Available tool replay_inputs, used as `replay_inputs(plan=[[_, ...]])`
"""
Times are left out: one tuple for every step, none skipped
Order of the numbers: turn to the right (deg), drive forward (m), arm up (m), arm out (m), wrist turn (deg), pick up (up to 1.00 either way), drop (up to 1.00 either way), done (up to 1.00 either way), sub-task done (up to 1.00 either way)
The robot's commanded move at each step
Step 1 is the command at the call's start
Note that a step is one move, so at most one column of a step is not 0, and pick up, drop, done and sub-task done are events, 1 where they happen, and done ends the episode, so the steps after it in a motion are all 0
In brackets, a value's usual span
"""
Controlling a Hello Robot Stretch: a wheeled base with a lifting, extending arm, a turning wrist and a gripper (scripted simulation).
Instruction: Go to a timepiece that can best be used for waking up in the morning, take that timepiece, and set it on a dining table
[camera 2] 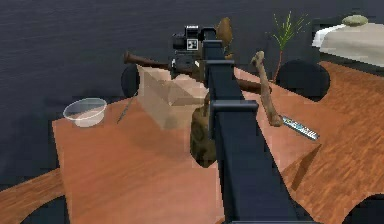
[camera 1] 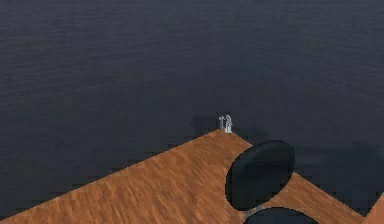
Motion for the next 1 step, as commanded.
replay_inputs(plan=[[0.0,0.00,-0.02,0.00,0.0,0.00,0.00,0.00,0.00]])
